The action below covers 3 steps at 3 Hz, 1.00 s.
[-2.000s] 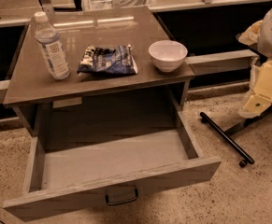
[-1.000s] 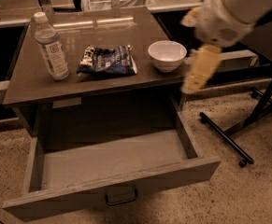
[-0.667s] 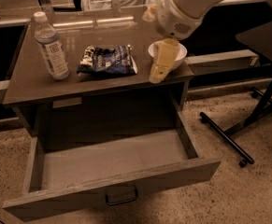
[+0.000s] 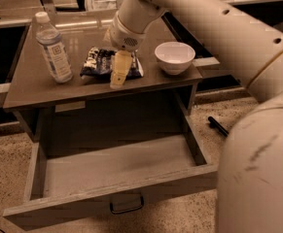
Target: Place blue chip bag into top drawer
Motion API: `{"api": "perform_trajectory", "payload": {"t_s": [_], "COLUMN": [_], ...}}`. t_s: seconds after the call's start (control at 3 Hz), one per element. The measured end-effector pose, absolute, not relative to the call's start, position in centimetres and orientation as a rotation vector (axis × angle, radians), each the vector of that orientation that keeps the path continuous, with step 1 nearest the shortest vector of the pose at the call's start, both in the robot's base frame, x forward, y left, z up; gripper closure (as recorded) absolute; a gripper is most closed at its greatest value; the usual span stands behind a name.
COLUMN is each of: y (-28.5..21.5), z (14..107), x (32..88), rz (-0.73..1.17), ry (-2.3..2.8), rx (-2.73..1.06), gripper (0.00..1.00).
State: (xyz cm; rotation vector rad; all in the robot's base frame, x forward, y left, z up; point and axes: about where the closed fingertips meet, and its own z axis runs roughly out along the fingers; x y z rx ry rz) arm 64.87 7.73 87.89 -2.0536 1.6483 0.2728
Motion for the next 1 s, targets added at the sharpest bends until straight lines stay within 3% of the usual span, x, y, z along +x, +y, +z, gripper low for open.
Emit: {"api": "perform_trajectory", "payload": {"t_s": [0.33,1.0], "y": [9.4,9.8], "z": [86.3,84.2], "x": [67.3,70.4], "rz": [0.265,0.177], "ry": [1.725,1.833], "rx": [-2.019,-1.887], "gripper": [0.00,0.42]}}
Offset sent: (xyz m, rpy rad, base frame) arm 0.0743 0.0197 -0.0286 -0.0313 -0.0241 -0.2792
